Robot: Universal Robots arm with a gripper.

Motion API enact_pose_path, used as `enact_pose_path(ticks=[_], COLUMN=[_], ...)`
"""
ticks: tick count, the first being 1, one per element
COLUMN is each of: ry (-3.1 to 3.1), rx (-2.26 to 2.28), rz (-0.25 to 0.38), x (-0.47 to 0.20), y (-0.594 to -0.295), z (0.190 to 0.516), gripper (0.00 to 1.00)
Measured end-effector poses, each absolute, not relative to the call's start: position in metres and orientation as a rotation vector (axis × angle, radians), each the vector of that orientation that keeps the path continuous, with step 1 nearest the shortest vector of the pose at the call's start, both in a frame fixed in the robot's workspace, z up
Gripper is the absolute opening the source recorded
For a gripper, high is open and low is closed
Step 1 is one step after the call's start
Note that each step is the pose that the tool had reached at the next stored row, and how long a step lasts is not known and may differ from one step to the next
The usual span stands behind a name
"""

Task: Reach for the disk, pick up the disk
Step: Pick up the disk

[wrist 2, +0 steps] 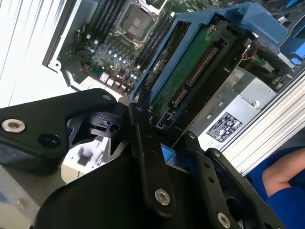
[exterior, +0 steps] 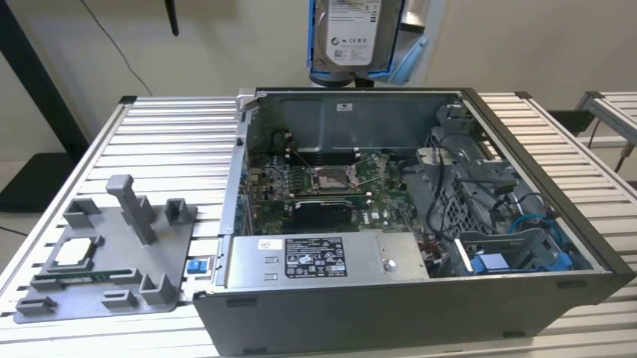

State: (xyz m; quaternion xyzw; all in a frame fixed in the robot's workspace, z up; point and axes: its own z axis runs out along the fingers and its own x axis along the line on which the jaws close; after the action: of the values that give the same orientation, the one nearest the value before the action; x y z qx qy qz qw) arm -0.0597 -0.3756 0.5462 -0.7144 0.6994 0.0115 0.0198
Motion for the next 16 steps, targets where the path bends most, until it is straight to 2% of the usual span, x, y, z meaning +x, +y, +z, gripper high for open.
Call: enact_pose_path(ticks=[16], ry=[2.169], rx=[-2.216], rz=[0.037], x=[-0.026], y=[-0.376], z=[0.546], gripper=[0.0])
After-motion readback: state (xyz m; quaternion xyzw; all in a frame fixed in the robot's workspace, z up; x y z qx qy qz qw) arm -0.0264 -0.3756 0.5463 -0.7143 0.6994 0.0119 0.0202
